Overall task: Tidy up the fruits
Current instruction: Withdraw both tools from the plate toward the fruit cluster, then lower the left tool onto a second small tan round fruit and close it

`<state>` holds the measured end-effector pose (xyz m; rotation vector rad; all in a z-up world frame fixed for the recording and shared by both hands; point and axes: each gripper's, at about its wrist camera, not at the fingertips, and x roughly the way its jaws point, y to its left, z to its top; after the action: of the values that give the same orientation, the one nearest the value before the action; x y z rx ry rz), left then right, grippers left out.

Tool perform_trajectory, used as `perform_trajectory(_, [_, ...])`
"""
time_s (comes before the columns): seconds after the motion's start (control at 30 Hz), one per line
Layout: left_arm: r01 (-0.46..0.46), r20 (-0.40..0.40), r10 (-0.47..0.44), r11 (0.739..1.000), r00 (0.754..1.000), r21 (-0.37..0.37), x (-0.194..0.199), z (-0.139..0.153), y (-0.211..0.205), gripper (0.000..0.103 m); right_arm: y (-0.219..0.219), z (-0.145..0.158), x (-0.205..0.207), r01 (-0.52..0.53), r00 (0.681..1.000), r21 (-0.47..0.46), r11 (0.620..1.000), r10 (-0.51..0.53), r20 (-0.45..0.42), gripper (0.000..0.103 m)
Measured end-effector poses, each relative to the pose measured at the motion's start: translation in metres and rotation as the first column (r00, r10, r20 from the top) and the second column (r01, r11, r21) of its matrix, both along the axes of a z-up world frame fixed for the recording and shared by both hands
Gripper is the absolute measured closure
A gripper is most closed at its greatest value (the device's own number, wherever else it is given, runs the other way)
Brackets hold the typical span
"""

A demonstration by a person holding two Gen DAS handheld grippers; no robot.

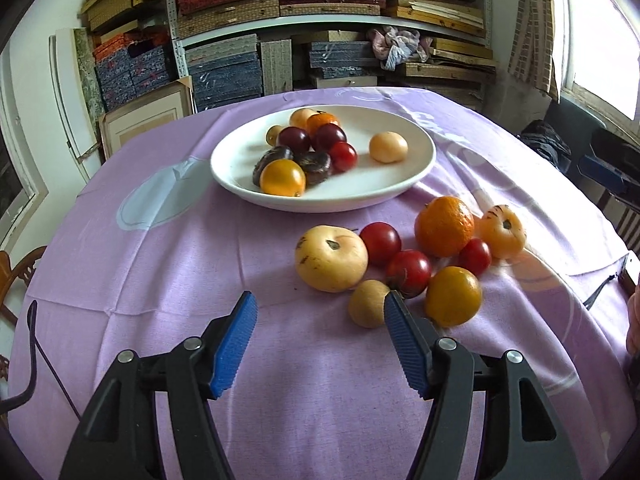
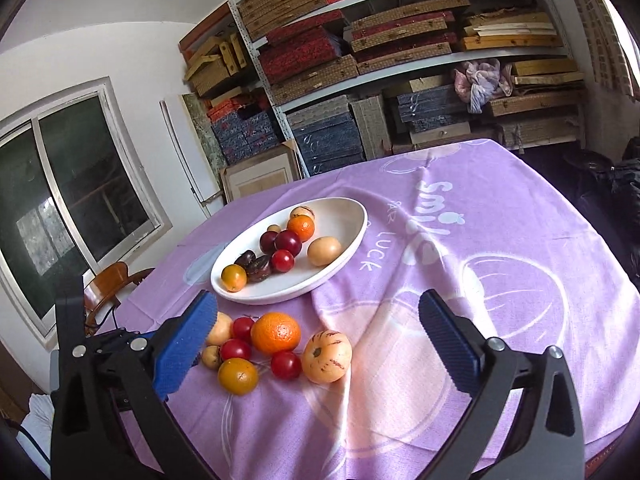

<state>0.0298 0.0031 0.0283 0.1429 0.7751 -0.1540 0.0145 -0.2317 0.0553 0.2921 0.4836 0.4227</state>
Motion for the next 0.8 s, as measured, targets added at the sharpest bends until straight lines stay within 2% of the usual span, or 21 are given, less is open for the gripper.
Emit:
perform_trajectory(0.27, [0.029, -0.035, -0.027, 0.999, 0.999, 0.034, 0.011, -0.014, -0.010, 0.036, 0.005, 0.002, 0.002, -0.019, 1.000, -0.014, 1.000, 0.019, -0.007, 0.004])
perform_trajectory(0.53, [0.012, -0.066, -0.011, 1.000, 0.998, 0.006, 0.022, -0.018, -0.004, 0.034, 0.009, 0.000, 0.005, -0.023, 0.999, -0.013, 1.000, 0.023, -0.034, 0.004])
perform_trajectory(0.8, [0.006, -0.056, -0.006, 1.000, 0.998, 0.002, 0.018, -0.017, 0.004, 0.034, 0.011, -0.003, 0.009, -0.030, 0.998, -0.021, 0.999, 0.029, -0.049, 0.004])
